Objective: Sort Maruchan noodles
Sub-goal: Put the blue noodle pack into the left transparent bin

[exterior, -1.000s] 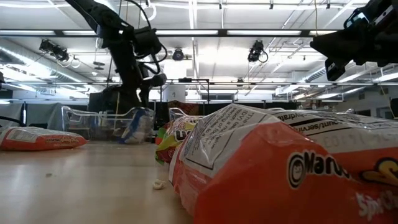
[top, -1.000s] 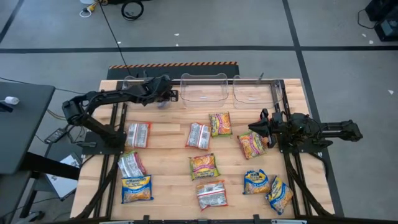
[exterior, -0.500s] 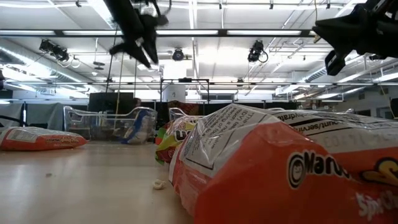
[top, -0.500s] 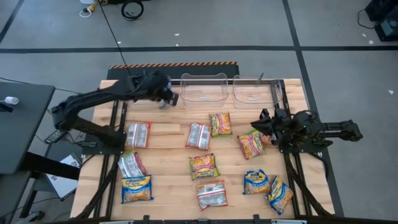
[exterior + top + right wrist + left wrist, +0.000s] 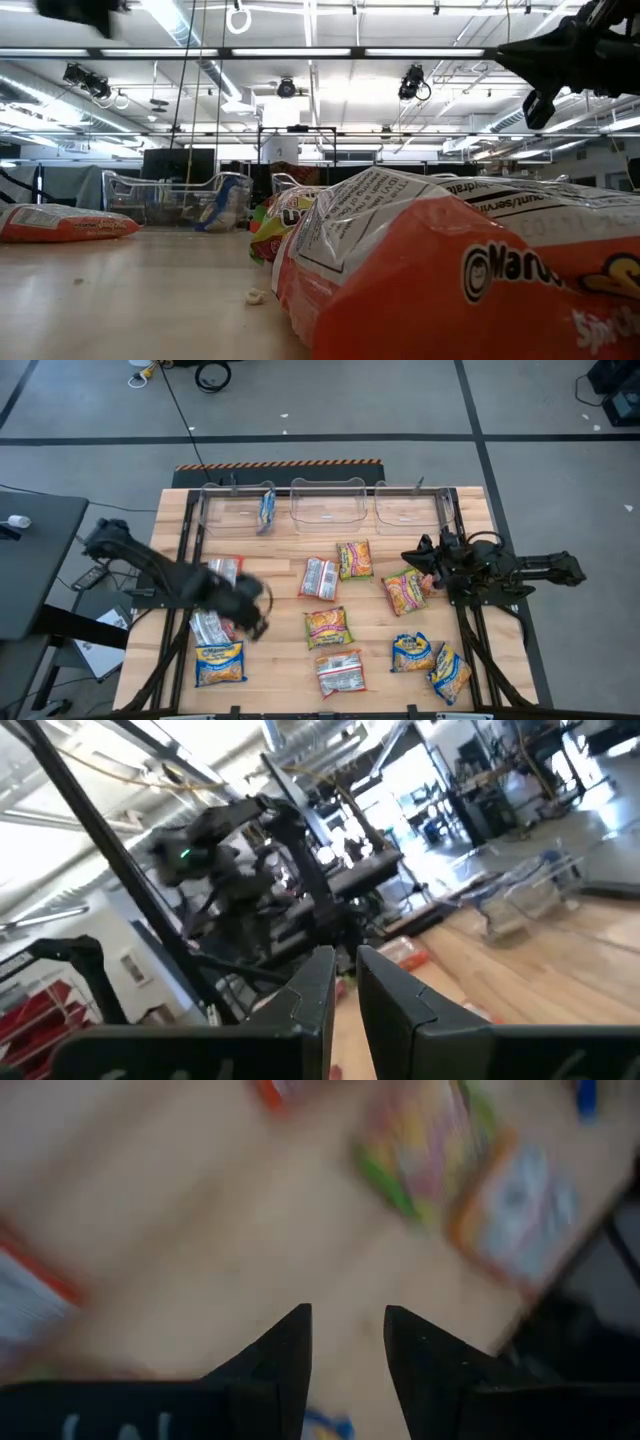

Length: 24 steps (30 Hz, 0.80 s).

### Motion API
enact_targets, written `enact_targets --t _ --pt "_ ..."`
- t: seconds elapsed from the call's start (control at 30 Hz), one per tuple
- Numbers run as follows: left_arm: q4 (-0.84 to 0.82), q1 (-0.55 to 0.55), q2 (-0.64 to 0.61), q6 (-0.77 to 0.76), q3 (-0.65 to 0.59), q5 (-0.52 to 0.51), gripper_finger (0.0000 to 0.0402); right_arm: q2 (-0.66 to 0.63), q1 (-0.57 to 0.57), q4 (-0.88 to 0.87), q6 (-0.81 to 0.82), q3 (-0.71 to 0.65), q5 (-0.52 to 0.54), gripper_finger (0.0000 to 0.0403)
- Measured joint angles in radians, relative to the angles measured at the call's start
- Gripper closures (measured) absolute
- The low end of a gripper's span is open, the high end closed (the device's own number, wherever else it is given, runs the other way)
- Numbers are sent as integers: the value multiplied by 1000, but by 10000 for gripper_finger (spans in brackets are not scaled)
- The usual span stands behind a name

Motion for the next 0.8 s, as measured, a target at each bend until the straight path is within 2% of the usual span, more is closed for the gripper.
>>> enact_targets --t 0.17,0.33,0.43,0.57,0.7,0.8 --pt "-58 -166 82 -96 -1 186 269 123 94 -20 -54 131 -16 350" --pt "-229 -238 86 -182 -2 206 269 348 218 -82 -174 305 -16 350" --pt "-284 -238 86 -153 -5 267 269 498 291 -96 -223 382 -16 350" --pt "-210 -201 85 -66 -65 353 268 665 392 -94 -265 466 -16 350" --pt "-54 -161 86 9 -177 449 253 797 498 -96 -262 554 6 350" --pt "27 -139 86 63 -257 464 237 868 567 -97 -271 614 37 350"
